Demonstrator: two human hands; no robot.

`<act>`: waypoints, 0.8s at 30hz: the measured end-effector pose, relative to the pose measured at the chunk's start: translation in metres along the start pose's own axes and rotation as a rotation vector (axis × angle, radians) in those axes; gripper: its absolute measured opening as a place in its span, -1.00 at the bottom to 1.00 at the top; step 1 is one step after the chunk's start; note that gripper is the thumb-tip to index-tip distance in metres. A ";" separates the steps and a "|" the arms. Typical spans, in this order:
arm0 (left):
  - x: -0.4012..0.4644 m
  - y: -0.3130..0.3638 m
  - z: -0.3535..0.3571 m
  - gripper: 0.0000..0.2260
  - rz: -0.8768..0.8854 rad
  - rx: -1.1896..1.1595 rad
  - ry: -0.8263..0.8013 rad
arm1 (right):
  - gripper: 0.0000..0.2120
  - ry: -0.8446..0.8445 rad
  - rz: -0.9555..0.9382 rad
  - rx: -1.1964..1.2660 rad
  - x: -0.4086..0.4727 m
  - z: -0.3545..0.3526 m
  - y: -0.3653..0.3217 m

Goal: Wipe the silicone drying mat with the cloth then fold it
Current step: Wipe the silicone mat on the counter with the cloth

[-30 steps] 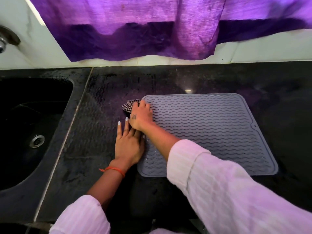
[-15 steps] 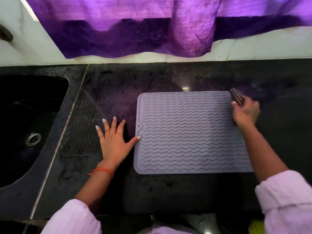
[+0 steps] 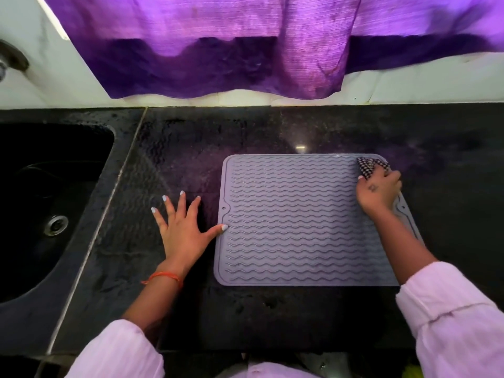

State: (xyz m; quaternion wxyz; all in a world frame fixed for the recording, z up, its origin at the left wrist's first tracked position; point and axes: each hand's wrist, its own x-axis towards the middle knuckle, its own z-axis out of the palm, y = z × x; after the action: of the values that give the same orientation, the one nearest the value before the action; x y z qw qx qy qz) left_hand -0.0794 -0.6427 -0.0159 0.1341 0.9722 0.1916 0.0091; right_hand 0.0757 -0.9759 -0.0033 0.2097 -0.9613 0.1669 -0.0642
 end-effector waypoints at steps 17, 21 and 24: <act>0.000 0.001 0.000 -0.08 -0.047 0.027 -0.019 | -0.47 -0.287 -0.455 0.054 -0.124 0.080 -0.186; 0.000 0.001 0.001 -0.11 -0.052 0.049 -0.006 | -0.56 -0.438 -0.476 0.145 -0.128 0.084 -0.205; 0.000 0.000 0.001 -0.11 -0.050 0.058 -0.001 | -0.61 -0.655 -0.367 0.477 -0.118 0.071 -0.199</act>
State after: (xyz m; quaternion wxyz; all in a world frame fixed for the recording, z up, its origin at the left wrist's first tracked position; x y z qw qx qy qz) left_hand -0.0794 -0.6429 -0.0171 0.1060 0.9707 0.2158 -0.0003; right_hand 0.0376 -0.7370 0.0105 0.4525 -0.8694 -0.1012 0.1710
